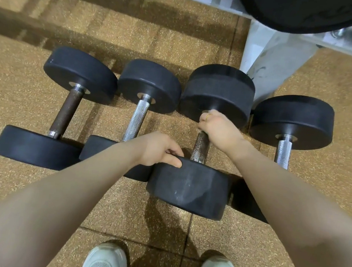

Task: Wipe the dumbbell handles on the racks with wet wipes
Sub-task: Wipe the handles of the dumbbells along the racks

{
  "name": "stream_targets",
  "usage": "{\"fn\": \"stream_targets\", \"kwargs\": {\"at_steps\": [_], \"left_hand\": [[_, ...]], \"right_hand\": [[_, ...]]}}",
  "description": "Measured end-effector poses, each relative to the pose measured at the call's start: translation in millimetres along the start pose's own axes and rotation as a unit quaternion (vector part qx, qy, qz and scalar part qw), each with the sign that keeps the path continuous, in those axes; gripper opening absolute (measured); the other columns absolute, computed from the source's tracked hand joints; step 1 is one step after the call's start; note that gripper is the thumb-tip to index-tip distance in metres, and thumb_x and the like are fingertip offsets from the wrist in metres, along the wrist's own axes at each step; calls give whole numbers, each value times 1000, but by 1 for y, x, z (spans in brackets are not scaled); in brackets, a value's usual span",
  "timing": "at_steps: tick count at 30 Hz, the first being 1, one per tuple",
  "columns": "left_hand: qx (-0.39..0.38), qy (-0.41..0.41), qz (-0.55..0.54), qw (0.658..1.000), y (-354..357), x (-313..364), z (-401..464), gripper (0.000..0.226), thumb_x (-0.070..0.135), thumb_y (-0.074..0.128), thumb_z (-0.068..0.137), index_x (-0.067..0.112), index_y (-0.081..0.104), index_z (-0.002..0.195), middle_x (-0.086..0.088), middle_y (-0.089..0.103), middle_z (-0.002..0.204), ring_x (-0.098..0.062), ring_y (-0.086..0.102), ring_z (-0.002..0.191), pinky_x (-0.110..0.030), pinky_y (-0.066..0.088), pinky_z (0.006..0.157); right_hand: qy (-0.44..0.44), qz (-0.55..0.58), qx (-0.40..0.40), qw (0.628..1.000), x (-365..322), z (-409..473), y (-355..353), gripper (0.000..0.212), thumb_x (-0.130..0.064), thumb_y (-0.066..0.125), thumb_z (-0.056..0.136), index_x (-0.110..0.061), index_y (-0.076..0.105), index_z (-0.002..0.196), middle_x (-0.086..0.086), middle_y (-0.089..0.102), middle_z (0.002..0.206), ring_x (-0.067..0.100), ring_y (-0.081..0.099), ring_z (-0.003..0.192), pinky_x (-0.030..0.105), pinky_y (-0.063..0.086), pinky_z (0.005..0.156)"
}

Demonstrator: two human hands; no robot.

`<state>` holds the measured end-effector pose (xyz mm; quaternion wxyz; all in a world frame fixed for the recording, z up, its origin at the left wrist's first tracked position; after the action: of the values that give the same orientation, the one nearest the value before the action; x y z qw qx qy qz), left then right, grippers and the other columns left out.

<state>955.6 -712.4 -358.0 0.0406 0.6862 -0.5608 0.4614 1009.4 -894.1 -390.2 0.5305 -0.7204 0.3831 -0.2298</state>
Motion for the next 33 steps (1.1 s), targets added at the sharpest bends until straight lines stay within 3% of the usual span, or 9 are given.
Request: {"fn": "stream_targets", "kwargs": {"at_steps": [4, 9, 12, 17, 20, 24, 26, 30, 33], "left_hand": [[-1, -19, -10, 1000, 0, 1, -2, 32, 28, 64, 85, 16, 65, 114, -2, 63, 118, -17, 55, 109, -32, 39, 101], [-1, -37, -27, 999, -1, 4, -3, 31, 27, 65, 84, 18, 65, 114, -1, 64, 115, -16, 57, 106, -30, 40, 101], [-1, -40, -29, 999, -1, 5, -4, 30, 25, 65, 84, 16, 66, 113, -2, 64, 115, -15, 57, 105, -26, 41, 98], [22, -12, 25, 999, 3, 7, -8, 34, 28, 59, 88, 16, 61, 120, 9, 55, 110, -9, 45, 100, -11, 27, 87], [23, -21, 19, 999, 2, 7, -8, 35, 28, 59, 88, 16, 61, 121, 5, 57, 113, -13, 48, 104, -13, 28, 89], [11, -43, 8, 999, 1, 7, -6, 37, 29, 62, 86, 17, 62, 120, -1, 60, 120, -17, 51, 112, -25, 36, 99], [13, -43, 2, 999, 1, 7, -7, 37, 29, 62, 85, 17, 62, 120, -1, 59, 121, -17, 51, 113, -28, 36, 102], [26, -44, -22, 998, 4, 3, -8, 36, 28, 62, 85, 18, 62, 120, -1, 59, 123, -17, 51, 115, -33, 37, 105], [26, -49, -29, 998, 5, 2, -6, 36, 28, 63, 84, 19, 63, 119, -1, 58, 124, -17, 50, 116, -36, 36, 106]], "right_hand": [[37, 107, 34, 993, -6, -5, 18, 32, 4, 49, 84, -8, 67, 107, 9, 60, 112, 32, 50, 106, 36, 42, 92], [-12, 298, -1, 954, -20, -36, 21, 28, 13, 57, 77, -7, 75, 86, 6, 68, 95, 11, 58, 88, 21, 43, 86], [-12, 237, -30, 971, -14, -30, 18, 26, 3, 54, 83, -7, 71, 99, 10, 63, 105, 23, 56, 102, 27, 43, 90], [73, 42, 72, 994, 18, -12, 19, 32, -5, 53, 86, -12, 62, 116, 8, 55, 118, 28, 47, 102, 39, 49, 81], [124, 141, 92, 978, 12, -15, 29, 26, -10, 49, 88, -12, 65, 108, 10, 59, 112, 30, 54, 100, 31, 45, 84], [-38, 278, 31, 959, -10, -51, 29, 19, 8, 59, 80, -3, 73, 88, 10, 67, 102, 24, 63, 97, 7, 37, 88], [-46, 327, -5, 944, -7, -55, 21, 18, 9, 63, 79, -4, 75, 84, 6, 68, 97, 21, 65, 90, 3, 39, 81], [123, 323, 243, 906, 15, -34, 10, 19, 6, 59, 82, -4, 74, 88, 12, 67, 96, 13, 61, 87, 6, 38, 84], [195, 283, 236, 909, 10, -21, 20, 23, 4, 52, 86, -2, 71, 97, 16, 63, 106, 25, 59, 99, 22, 40, 93]]}}
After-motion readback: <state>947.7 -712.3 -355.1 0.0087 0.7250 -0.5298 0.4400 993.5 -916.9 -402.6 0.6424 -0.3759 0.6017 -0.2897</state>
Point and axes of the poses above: each hand's wrist, its own z-axis towards the middle knuckle, its own y-axis out of the palm, x = y × z, the point moved 1 cm from there along z, towards the middle knuckle
